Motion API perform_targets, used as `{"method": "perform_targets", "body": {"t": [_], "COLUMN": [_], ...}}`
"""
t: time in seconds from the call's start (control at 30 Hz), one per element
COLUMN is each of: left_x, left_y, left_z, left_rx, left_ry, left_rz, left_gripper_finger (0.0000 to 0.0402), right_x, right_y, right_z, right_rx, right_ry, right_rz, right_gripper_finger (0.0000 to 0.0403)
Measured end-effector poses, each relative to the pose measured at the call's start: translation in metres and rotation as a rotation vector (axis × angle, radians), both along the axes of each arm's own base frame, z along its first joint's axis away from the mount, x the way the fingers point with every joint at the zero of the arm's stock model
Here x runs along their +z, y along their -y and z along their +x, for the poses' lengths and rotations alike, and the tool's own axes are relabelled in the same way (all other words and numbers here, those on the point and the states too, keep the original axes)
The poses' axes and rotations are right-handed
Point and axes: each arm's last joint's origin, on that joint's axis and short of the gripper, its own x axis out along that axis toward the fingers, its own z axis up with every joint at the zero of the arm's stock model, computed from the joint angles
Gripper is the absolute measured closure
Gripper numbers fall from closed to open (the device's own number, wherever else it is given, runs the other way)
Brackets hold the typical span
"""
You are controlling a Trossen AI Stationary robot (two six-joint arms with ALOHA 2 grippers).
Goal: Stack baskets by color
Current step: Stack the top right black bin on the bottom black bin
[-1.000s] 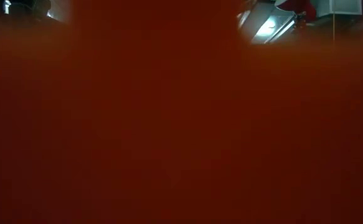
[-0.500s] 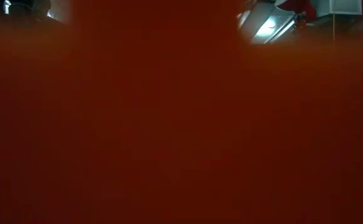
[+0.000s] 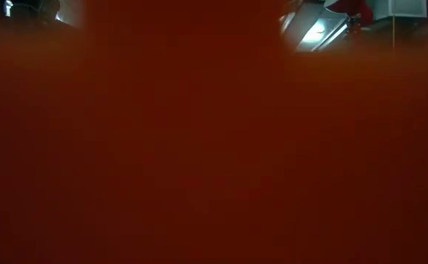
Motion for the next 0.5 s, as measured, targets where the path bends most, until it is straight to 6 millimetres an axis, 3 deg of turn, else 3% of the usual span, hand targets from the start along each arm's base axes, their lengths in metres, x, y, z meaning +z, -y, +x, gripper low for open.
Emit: {"method": "perform_targets", "body": {"t": [0.5], "left_x": [0.0000], "left_y": [0.0000], "left_z": [0.0000], "left_rx": [0.000], "left_ry": [0.001], "left_rz": [-0.002], "left_gripper_finger": [0.0388], "right_x": [-0.0005], "right_y": [-0.0003], "right_z": [-0.0003], "right_rx": [0.029], "right_ry": [0.064], "right_rz": [-0.035], "right_gripper_finger": [0.0346]}}
